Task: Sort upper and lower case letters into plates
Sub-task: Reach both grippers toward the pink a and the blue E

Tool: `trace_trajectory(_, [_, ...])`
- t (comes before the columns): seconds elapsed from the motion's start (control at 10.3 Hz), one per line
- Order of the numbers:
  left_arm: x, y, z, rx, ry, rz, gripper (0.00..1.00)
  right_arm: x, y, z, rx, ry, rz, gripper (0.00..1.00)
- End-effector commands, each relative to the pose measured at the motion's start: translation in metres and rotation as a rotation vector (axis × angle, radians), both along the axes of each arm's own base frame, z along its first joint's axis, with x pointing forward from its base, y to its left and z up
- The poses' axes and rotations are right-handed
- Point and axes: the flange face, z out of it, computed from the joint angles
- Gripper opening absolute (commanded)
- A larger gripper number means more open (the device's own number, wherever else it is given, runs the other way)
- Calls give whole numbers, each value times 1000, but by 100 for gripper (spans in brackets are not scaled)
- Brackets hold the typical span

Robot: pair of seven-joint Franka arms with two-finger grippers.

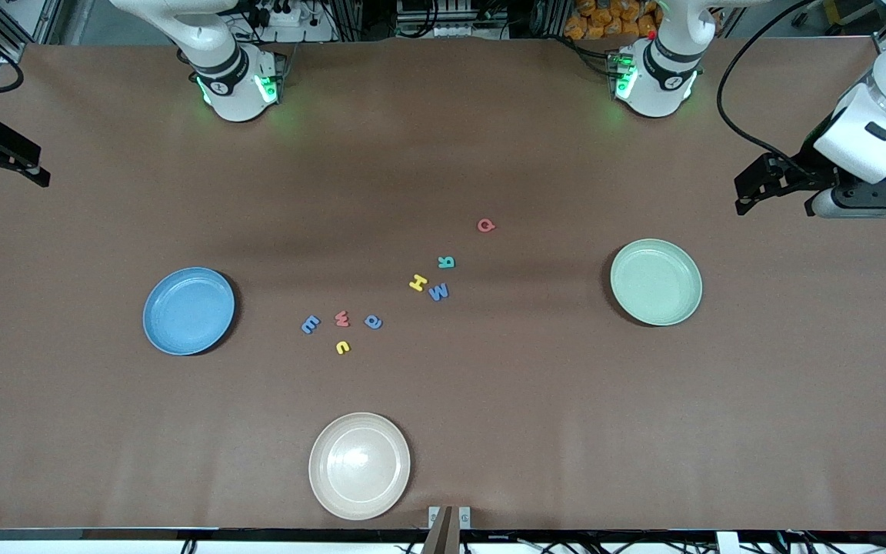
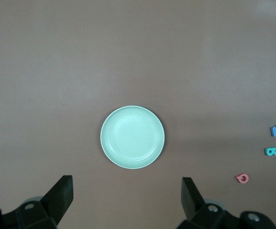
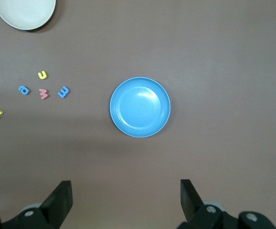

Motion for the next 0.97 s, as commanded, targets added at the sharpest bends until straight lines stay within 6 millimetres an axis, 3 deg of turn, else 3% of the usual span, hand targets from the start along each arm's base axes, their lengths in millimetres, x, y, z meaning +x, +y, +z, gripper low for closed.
trace_trajectory(0.0, [1, -21, -7, 26, 23, -51, 100, -1, 2, 1, 11, 0, -8, 100])
trace_trajectory(0.19, [-12, -98, -36, 32, 95, -132, 100, 0, 2, 0, 11, 2, -8, 100])
trace_trajectory(0.39, [-28, -173, -73, 43, 162, -82, 100, 1, 1, -3, 10, 8, -5, 100])
trace_trajectory(0.87, [-69, -295, -163, 83, 262, 226, 100, 49, 4, -81, 4, 95, 3, 100])
